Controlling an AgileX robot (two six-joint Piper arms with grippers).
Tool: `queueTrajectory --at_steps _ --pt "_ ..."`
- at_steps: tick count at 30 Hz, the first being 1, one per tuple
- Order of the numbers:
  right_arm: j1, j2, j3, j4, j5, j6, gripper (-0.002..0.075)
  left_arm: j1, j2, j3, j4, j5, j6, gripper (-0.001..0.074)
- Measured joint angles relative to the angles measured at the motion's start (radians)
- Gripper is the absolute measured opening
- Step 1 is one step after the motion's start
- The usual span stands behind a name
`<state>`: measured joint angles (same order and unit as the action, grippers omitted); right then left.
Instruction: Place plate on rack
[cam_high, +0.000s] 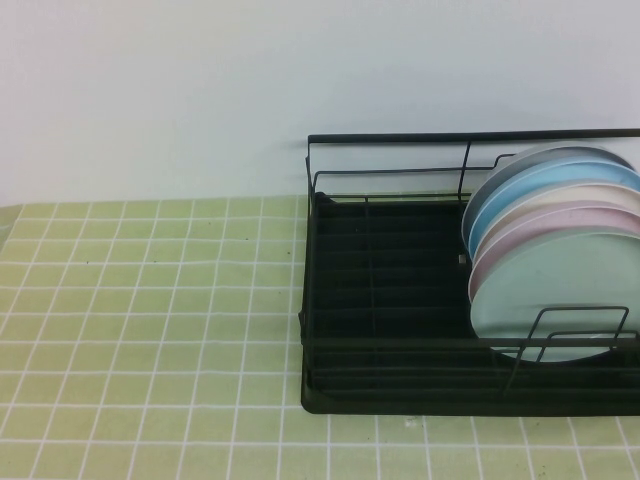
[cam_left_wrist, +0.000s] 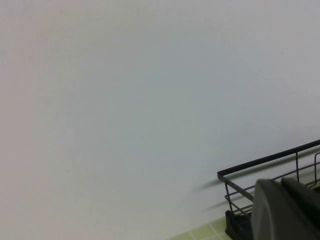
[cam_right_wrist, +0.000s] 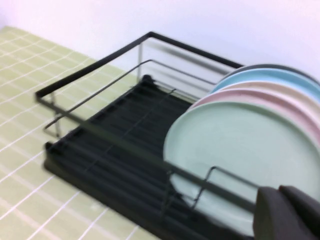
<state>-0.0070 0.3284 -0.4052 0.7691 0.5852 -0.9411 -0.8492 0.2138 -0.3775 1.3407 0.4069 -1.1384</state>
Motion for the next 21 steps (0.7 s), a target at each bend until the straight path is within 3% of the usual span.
queueTrajectory --at_steps 17,21 --pt "0.0 -0.004 0.0 0.042 0.006 0.0 0.0011 0.0 0.0 0.005 0.0 0.0 0.0 0.0" --pt "0.0 -0.046 0.001 -0.006 -0.04 -0.13 0.0011 0.0 0.0 0.005 0.0 0.0 0.0 0.0"
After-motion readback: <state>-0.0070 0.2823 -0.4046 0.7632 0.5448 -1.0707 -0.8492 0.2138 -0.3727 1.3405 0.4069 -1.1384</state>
